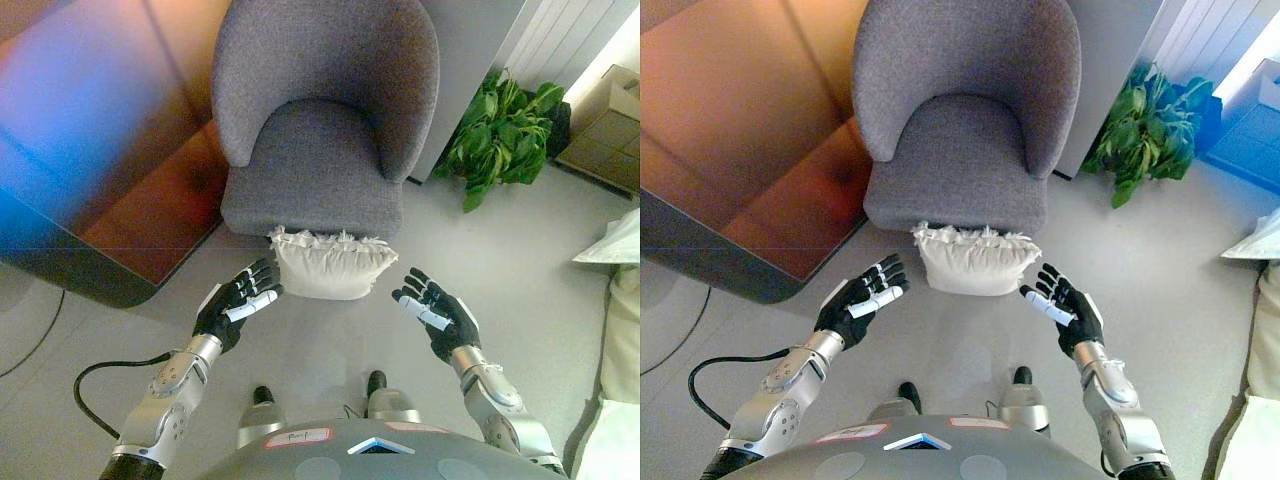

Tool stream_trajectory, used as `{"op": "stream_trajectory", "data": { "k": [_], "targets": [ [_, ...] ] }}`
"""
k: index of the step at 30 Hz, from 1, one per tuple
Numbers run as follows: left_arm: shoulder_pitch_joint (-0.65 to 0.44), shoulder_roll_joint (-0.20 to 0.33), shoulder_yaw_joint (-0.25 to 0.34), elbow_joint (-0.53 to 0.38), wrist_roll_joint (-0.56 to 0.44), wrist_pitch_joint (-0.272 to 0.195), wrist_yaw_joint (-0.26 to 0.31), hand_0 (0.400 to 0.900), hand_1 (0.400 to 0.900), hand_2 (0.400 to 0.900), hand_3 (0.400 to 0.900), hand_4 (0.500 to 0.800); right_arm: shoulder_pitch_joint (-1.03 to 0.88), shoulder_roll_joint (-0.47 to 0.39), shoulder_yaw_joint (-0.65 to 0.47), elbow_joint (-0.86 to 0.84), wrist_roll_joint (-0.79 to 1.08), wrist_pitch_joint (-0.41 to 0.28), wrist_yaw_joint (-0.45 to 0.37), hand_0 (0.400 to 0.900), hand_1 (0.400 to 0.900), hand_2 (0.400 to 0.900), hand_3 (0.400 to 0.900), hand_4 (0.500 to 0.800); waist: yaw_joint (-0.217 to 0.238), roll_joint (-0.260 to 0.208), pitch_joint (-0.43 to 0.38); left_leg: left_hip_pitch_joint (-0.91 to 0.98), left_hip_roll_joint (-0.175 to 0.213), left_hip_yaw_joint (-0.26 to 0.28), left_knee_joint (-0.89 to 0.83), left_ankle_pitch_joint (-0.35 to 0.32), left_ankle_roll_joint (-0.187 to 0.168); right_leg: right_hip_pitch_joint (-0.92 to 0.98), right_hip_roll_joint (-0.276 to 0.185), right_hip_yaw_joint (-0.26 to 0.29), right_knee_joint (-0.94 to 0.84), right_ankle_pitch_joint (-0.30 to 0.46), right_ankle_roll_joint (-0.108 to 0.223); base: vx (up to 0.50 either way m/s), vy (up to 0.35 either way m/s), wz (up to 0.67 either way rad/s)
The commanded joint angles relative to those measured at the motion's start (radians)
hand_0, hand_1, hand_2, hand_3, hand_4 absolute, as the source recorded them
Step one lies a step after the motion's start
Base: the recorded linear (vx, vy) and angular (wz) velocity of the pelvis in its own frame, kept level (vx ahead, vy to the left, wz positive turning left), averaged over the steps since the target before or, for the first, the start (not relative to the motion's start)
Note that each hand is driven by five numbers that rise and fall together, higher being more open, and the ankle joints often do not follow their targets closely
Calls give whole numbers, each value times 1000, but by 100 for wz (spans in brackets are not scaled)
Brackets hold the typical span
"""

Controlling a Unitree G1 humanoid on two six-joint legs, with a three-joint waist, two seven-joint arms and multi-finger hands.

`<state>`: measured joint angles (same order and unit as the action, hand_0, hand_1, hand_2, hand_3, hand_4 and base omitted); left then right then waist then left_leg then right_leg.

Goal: Pick up the pillow and put it on the sofa.

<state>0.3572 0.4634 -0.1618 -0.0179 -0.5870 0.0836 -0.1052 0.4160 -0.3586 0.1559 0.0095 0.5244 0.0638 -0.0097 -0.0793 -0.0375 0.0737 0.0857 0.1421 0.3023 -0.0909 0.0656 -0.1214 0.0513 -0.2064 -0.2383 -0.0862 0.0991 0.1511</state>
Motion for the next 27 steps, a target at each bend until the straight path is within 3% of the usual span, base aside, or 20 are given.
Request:
{"op": "stream_trajectory", "data": {
  "k": [1,17,27],
  "targets": [
    [-88,-8,47,-87,-32,-123,22,900,900,900,900,800,-79,-14,-23,-87,3,-63,15,900,900,900,900,800,6,17,-16,29,-51,38,15,-79,75,-27,28,-11,-1,9,20,11,6,-3],
    [-100,17,24,-106,-25,-104,-7,900,900,900,900,800,-75,-33,-20,-107,-14,-38,-15,900,900,900,900,800,-2,15,-11,44,-50,67,19,-89,84,-10,26,-29,2,-5,21,1,0,0],
    [-86,17,31,-111,-25,-103,-9,900,900,900,900,800,-70,-43,-16,-108,-50,-37,11,900,900,900,900,800,2,11,-10,46,-43,69,25,-89,82,-2,35,-29,1,-15,13,9,-15,-1]
  ]
}}
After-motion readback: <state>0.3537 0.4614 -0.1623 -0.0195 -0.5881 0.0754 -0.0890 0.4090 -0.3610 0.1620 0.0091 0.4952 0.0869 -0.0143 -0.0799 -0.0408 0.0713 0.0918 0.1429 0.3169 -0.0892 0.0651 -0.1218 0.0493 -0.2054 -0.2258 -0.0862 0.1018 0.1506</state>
